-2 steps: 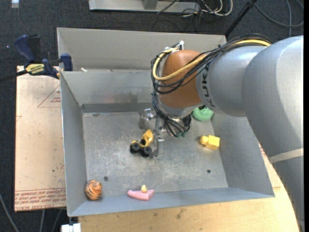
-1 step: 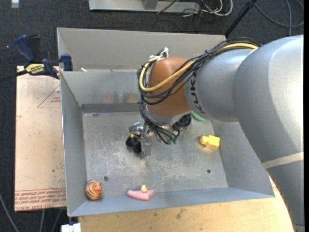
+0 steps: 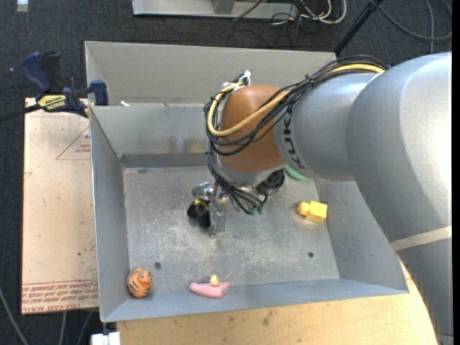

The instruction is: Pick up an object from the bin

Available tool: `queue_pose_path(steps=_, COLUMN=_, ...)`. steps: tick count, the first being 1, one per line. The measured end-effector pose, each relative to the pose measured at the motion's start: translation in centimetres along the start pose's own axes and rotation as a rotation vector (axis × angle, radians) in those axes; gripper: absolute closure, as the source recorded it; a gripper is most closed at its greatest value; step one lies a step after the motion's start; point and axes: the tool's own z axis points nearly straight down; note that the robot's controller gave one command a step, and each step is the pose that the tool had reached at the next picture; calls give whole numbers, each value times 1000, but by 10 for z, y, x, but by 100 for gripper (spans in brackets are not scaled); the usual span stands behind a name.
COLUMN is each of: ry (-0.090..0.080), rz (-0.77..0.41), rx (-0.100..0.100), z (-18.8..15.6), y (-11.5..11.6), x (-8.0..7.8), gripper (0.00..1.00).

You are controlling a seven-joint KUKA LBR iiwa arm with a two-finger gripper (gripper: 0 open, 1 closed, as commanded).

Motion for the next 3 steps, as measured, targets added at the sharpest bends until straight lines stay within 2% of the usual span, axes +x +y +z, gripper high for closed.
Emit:
queue_pose_path(steps=1, ry=-3, rz=166, rx=1, z=0, y=-28, x=-19, gripper=100)
queue_pose_path(steps=3, ry=-3, rz=165, rx=2, z=0, y=-27, x=-19, gripper=100)
